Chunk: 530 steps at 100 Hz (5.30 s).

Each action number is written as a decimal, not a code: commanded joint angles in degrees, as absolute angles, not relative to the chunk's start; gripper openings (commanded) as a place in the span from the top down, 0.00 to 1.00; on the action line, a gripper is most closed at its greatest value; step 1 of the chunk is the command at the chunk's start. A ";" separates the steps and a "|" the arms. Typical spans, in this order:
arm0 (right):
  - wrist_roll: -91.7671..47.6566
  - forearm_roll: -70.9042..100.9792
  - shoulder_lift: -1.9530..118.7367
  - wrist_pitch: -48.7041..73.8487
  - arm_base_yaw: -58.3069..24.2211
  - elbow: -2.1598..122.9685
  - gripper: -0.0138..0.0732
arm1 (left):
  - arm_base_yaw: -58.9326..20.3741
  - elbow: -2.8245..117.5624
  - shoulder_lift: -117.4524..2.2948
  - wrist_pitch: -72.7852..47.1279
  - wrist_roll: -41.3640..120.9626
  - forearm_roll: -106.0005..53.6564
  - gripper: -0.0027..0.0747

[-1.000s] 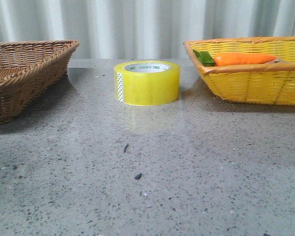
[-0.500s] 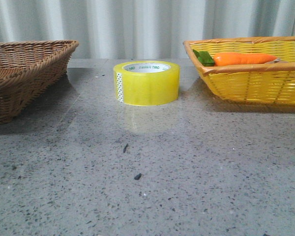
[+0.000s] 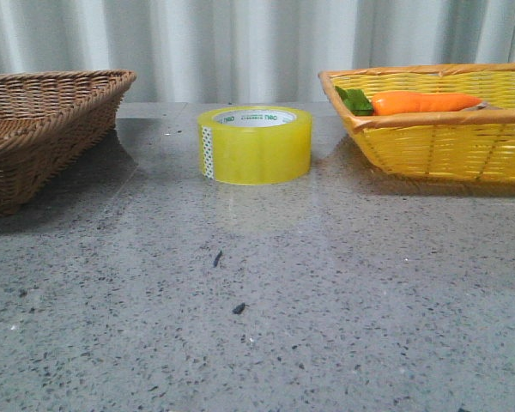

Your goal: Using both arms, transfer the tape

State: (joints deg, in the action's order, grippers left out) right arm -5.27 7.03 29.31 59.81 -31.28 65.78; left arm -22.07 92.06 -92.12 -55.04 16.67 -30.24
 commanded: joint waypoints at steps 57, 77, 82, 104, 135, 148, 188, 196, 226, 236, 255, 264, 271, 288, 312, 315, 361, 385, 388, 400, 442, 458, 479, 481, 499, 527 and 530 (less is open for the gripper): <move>-4.63 6.75 29.71 54.78 -31.23 66.75 0.91 | -28.73 94.87 -101.60 -49.54 7.29 -17.18 0.37; -4.63 6.75 29.71 53.94 -31.23 66.75 0.91 | -28.73 94.87 -102.64 -46.86 7.06 -16.00 0.37; -4.63 6.75 29.71 53.65 -31.23 66.75 0.91 | -28.73 94.87 -103.31 -46.65 7.06 -16.12 0.37; -4.63 6.75 29.71 53.53 -31.23 66.75 0.91 | -28.73 94.87 -105.79 -44.70 7.06 -20.00 0.37; -4.63 6.75 29.71 53.53 -31.23 66.75 0.91 | -28.85 94.87 -107.55 -44.86 7.06 -21.03 0.70; -4.63 6.75 29.71 53.53 -31.23 66.75 0.91 | -28.85 95.03 -107.55 -44.86 7.29 -21.03 0.99; -4.63 6.75 29.71 52.98 -31.23 66.75 0.91 | -26.47 112.82 -100.60 -48.45 8.98 -20.43 0.99; -4.63 6.75 29.71 52.66 -31.23 66.75 0.91 | -24.34 114.88 -99.47 -50.55 8.25 -18.26 0.99; -4.63 6.75 29.71 49.79 -31.23 66.75 0.91 | -13.81 115.04 -97.72 -65.85 2.27 -7.49 0.99; -4.63 6.75 29.71 49.18 -31.23 66.75 0.91 | -11.21 114.93 -97.67 -68.81 2.17 -4.09 0.99; -4.63 6.75 29.71 49.13 -31.23 66.75 0.91 | -6.59 113.29 -97.54 -71.29 2.15 -0.31 0.99; -4.63 6.75 29.71 49.13 -31.23 66.75 0.91 | -4.93 112.38 -97.54 -71.40 2.15 -0.31 0.99; -4.63 6.75 29.71 49.13 -31.23 66.75 0.91 | -3.74 112.10 -97.54 -71.40 1.56 -1.09 0.99; -4.63 6.75 29.71 49.13 -31.23 66.75 0.91 | -1.89 112.01 -97.54 -71.51 0.54 -3.06 0.74; -4.63 6.75 29.71 49.36 -31.23 66.75 0.91 | -1.47 112.01 -96.86 -71.62 -3.07 -3.05 0.31; -4.63 6.75 29.71 49.52 -31.23 66.75 0.91 | -1.47 112.01 -96.55 -71.33 -3.07 -3.08 0.32; -4.63 4.48 22.41 42.22 -31.23 55.76 0.91 | -5.45 106.22 -75.36 -53.00 -4.35 -6.02 0.74; -4.63 -3.51 8.79 35.01 -31.23 40.41 0.91 | -13.81 82.61 -54.69 -45.18 0.82 -5.66 0.79; -4.63 -3.91 6.81 35.01 -31.23 38.94 0.91 | -14.70 79.00 -51.70 -44.12 0.82 -5.66 0.79; -4.63 -3.89 1.40 34.79 -31.23 33.82 0.91 | -17.50 63.63 -38.83 -39.81 0.82 -5.66 0.79; -4.63 -3.89 -0.89 31.57 -31.23 30.57 0.91 | -18.27 39.18 -14.66 -37.55 0.82 -11.98 0.99; -4.63 -3.89 -0.89 31.57 -31.23 30.57 0.91 | -18.27 39.18 -14.07 -38.08 0.82 -13.25 0.99; -4.63 -3.89 -0.89 31.57 -31.23 30.57 0.91 | -18.27 39.18 -14.07 -38.08 0.82 -13.34 0.99; -4.63 -3.89 -0.89 31.57 -31.23 30.57 0.91 | -18.27 39.18 -14.07 -38.08 0.82 -13.34 0.99; -4.63 -3.89 -0.89 31.57 -31.23 30.57 0.91 | -18.27 36.93 -13.81 -34.75 1.21 -14.26 0.99; -4.63 -3.89 -0.89 31.57 -31.23 30.57 0.91 | -13.01 13.38 -2.50 -4.52 2.65 -6.00 0.99; -4.63 -3.89 -0.89 31.57 -31.23 30.57 0.91 | -12.39 10.20 -0.93 -3.47 2.65 -6.00 0.99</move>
